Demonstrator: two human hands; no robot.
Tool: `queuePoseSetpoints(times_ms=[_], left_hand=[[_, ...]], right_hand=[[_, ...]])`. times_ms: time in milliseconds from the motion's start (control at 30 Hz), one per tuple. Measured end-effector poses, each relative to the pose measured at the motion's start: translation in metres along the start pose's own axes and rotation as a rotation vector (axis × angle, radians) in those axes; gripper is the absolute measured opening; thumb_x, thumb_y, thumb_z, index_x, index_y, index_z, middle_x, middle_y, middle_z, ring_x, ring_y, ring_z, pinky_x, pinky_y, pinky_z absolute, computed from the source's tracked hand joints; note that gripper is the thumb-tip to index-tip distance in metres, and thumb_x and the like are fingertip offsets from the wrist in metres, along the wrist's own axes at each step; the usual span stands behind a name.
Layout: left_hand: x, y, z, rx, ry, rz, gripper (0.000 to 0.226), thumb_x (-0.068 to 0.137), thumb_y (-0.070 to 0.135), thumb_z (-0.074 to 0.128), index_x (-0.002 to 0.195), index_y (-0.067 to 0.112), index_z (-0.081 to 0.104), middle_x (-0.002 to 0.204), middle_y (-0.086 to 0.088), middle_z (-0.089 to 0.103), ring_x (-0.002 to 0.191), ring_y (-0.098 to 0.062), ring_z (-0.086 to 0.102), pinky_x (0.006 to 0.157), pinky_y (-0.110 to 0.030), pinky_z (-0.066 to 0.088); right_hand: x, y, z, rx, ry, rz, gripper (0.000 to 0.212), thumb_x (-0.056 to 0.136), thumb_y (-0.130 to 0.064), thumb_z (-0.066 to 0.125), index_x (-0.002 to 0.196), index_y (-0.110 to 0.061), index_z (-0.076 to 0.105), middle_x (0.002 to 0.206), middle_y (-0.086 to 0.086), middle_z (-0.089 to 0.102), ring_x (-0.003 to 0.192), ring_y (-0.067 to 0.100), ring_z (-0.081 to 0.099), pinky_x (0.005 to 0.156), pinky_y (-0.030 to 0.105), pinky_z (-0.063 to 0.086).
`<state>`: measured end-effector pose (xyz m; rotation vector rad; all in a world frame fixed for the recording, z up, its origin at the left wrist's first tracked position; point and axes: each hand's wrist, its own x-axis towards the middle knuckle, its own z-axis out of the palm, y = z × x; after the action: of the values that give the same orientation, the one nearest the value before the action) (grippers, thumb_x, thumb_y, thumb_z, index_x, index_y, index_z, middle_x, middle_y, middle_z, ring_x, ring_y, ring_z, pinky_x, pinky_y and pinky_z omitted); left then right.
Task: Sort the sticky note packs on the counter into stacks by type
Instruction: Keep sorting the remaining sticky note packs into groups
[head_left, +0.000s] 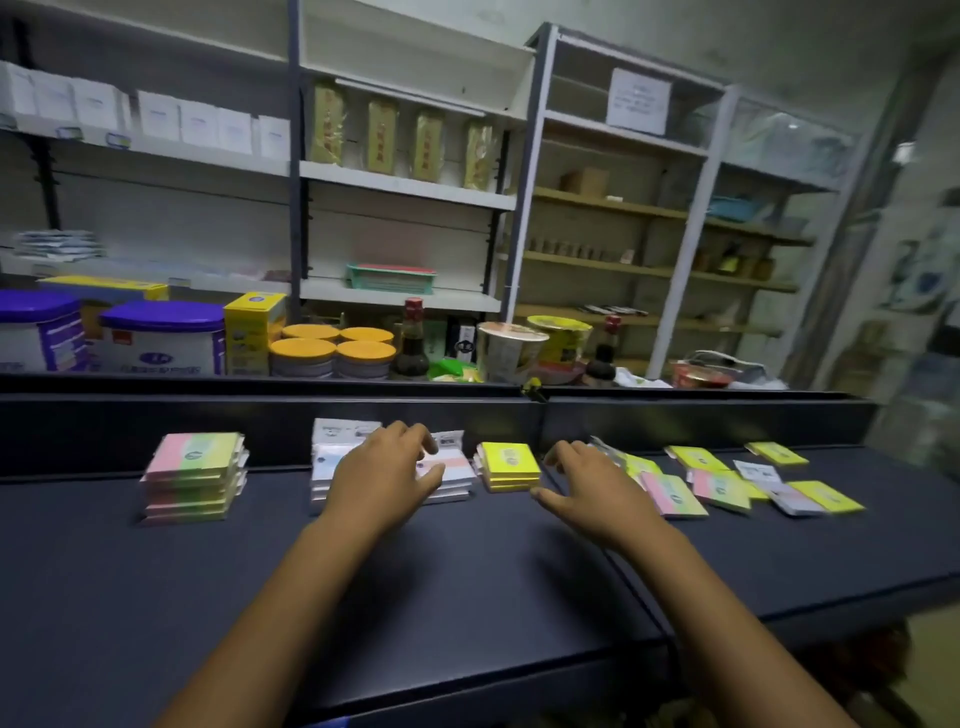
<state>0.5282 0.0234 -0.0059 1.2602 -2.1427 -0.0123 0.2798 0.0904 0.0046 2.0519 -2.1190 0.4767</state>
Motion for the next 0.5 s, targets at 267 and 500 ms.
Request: queuePoseSetpoints(times_ms=[267, 500], left_hand=[[-0.003, 0.126, 0.019, -0.063, 0.011, 0.133, 0.024, 0.091, 0.046, 0.058, 0.109, 0.030, 0.058, 0.105, 0.009, 0.059, 0.101, -0.015, 0.057, 0.077, -0.033, 0.050], [-0.027, 0.255, 0.055, -0.072, -0.004, 0.174, 0.025, 0.092, 0.047, 0.056, 0.111, 0.030, 0.057, 0.109, 0.008, 0.059, 0.104, -0.014, 0.057, 0.074, -0.032, 0.050]], right_hand=[[-0.076, 0.095, -0.049, -0.006, 0.041, 0.127, 0.038, 0.091, -0.052, 0.058, 0.118, -0.025, 0.052, 0.121, -0.005, 0.055, 0.114, 0.017, 0.051, 0.084, 0.034, 0.047], [-0.151, 0.206, -0.090, -0.006, 0.017, 0.204, 0.046, 0.090, -0.056, 0.059, 0.123, -0.024, 0.052, 0.124, -0.002, 0.055, 0.115, 0.017, 0.052, 0.091, 0.037, 0.049]])
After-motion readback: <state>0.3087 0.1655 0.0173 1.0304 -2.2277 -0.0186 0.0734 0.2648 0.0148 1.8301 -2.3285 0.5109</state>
